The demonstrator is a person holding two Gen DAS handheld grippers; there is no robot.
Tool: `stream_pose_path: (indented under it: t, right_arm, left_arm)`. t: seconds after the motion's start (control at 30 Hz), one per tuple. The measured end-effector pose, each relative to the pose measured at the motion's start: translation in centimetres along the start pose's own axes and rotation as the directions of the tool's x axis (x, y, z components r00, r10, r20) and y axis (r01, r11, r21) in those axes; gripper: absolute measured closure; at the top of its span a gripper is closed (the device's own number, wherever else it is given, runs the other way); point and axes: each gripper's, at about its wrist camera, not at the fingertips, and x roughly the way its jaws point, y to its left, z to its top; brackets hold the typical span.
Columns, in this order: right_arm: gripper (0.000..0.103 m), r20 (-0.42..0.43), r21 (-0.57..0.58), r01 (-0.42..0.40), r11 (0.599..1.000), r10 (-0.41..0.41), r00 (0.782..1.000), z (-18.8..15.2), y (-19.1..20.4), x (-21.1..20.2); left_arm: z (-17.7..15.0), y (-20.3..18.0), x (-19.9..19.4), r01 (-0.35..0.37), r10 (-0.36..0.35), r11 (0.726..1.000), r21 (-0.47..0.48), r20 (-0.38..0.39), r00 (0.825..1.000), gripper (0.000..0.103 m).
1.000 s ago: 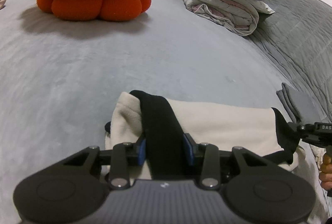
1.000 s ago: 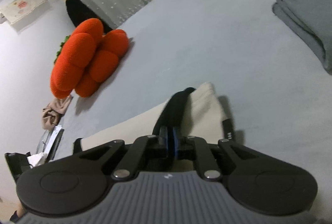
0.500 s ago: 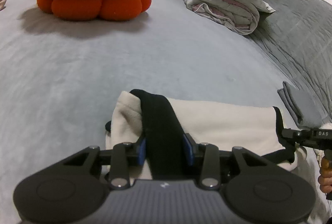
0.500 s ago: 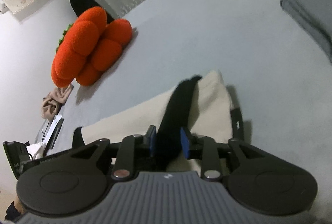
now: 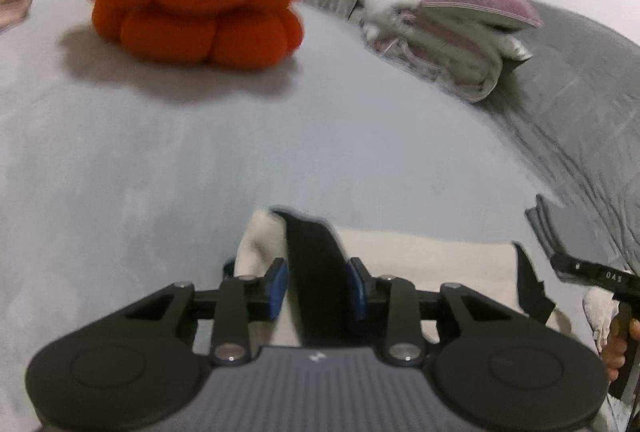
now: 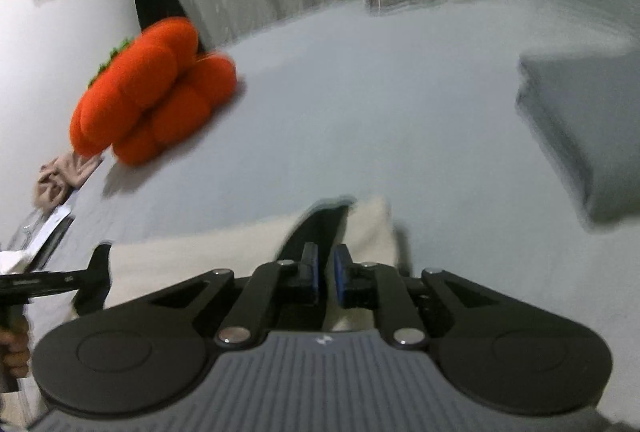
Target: Fold clothes
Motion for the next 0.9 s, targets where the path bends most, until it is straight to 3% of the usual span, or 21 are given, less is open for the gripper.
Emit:
stream_pose_path:
  t: [0.1, 0.2, 0.3, 0.37, 0.4, 0.57, 0.73, 0.8, 0.9]
  right_arm:
    - [0.086, 0.064, -0.069, -0.026, 0.997, 0.031, 0.997, 0.1, 1.5, -0.1]
    - [0.086, 0.007, -0.129, -0.083, 0.988, 0.084, 0.996, -0.8, 3.8, 2.7]
    - [0.086, -0.031, -0.187, -0.081, 0.979, 0.077, 0.997, -1.8, 5.0, 4.5]
    - [0.081, -0.051, -0.223, -0.076, 0.972, 0.067, 0.996, -2.4, 5.7, 5.6]
    - [0.071, -0.062, -0.241, -0.074, 0.968, 0.061, 0.996, -2.7, 6.1, 6.1]
    - [0.072, -0.096, -0.312, -0.067, 0.948, 0.039, 0.995, -3.8, 7.2, 7.8]
    - [0.071, -0.057, -0.304, -0.064, 0.95, 0.049, 0.997, -3.1, 7.5, 7.0]
    - [0.067, -0.036, -0.298, -0.076, 0.951, 0.068, 0.997, -2.8, 8.0, 6.5]
    - [0.068, -0.06, -0.324, -0.121, 0.938, 0.107, 0.992, -3.6, 9.6, 6.5]
  left_arm:
    - [0.3, -1.8, 0.6, 0.041, -0.043, 0.998, 0.041, 0.028, 0.999, 0.066]
    - [0.1, -3.7, 2.9, 0.048, -0.048, 0.996, 0.074, -0.004, 0.999, 0.066]
    - [0.1, -4.3, 5.1, 0.038, -0.036, 0.998, 0.057, -0.034, 0.999, 0.065]
    - [-0.1, -4.4, 6.3, 0.02, -0.018, 0.998, 0.055, -0.045, 0.999, 0.066]
    - [-0.3, -4.3, 6.7, 0.008, -0.005, 0.998, 0.064, -0.047, 0.999, 0.066]
    - [-0.7, -3.4, 6.4, 0.0, 0.003, 0.996, 0.093, -0.035, 0.999, 0.078]
    - [0.0, -2.9, 5.8, 0.014, -0.013, 1.0, 0.008, -0.033, 0.999, 0.079]
    - [-0.1, -4.5, 4.8, 0.016, -0.016, 0.998, 0.056, -0.01, 1.0, 0.078]
    - [-1.0, -6.2, 4.2, 0.035, -0.034, 0.994, 0.107, -0.004, 0.999, 0.075]
